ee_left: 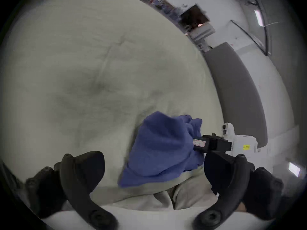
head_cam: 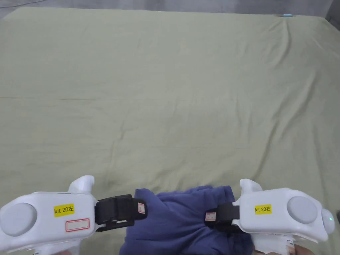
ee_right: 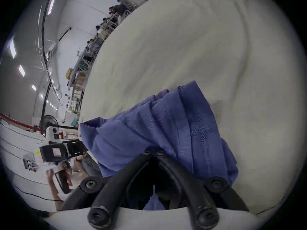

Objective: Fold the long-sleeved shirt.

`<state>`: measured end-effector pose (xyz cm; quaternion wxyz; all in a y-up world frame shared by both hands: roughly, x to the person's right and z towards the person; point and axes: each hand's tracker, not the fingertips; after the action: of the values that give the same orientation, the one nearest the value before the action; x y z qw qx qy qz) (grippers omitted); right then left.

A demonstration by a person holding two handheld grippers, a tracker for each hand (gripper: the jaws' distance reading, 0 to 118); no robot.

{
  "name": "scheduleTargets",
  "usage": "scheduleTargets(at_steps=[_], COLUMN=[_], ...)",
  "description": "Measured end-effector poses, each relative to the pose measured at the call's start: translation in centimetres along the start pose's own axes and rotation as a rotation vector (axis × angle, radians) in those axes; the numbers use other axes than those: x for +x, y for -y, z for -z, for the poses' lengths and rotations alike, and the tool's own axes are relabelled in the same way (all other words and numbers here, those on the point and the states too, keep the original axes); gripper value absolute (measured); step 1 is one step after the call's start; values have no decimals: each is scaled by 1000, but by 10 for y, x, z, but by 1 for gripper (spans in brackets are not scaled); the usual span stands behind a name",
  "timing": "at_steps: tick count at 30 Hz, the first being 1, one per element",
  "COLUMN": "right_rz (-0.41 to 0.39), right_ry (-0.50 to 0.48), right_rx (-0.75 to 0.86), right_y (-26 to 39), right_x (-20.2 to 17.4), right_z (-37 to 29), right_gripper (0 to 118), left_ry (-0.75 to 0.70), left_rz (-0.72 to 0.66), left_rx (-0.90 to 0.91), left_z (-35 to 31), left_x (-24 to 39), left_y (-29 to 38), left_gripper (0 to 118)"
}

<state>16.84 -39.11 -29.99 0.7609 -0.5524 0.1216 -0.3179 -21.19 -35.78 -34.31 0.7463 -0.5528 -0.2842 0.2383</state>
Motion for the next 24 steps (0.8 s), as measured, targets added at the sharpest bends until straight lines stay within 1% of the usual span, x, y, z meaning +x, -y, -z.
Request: scheduleTargets(at_steps=[3, 4, 7, 8, 9, 10, 11, 12, 13, 14, 15, 17, 18, 20, 22, 23, 24], right_rz=[-1, 4, 17, 27, 41, 49, 49, 43, 30, 17, -21, -86, -112, -159, -179, -177, -167], right_ry=[-24, -35, -69, -80, -90, -94, -93, -84, -84, -64, 7, 96, 146, 248, 323, 350, 329], right_rx=[-15, -20, -23, -22, -19, -14, -9, -1, 8, 21, 37, 56, 73, 109, 126, 114, 97], right_y=[-3, -4, -4, -3, -3, -1, 1, 3, 5, 7, 10, 15, 17, 22, 26, 27, 27], right_x=[4, 6, 13, 15, 17, 17, 16, 13, 9, 3, -6, -29, -44, -77, -110, -126, -142], right_z=[0, 0, -1, 0, 0, -1, -1, -2, -4, -5, -7, -11, -13, -12, -3, 5, 17], right_gripper=[0, 0, 0, 0, 0, 0, 0, 0, 0, 0, 0, 0, 0, 0, 0, 0, 0], left_ry=[80, 97, 172, 184, 167, 156, 123, 83, 131, 189, 213, 162, 122, 114, 105, 57, -4], left_rz=[53, 55, 59, 62, 85, 93, 93, 100, 81, 30, 26, 50, 45, 9, -22, -4, 20], left_rx=[-92, -126, -202, -211, -194, -190, -169, -119, -121, -138, -169, -158, -165, -155, -143, -137, -150], left_z=[30, 38, 71, 74, 75, 73, 69, 59, 56, 55, 53, 43, 38, 23, 0, -13, -28], left_x=[-11, -18, -22, -19, -15, -12, -9, -7, -11, -13, -13, -6, -7, -11, -21, -27, -33], left_y=[-1, -11, -7, -8, -8, -9, -11, -14, -14, -14, -12, -11, -13, -19, -30, -36, -42], left_gripper=[116, 116, 115, 112, 96, 51, 22, 22, 22, 22, 22, 22, 22, 22, 22, 22, 22])
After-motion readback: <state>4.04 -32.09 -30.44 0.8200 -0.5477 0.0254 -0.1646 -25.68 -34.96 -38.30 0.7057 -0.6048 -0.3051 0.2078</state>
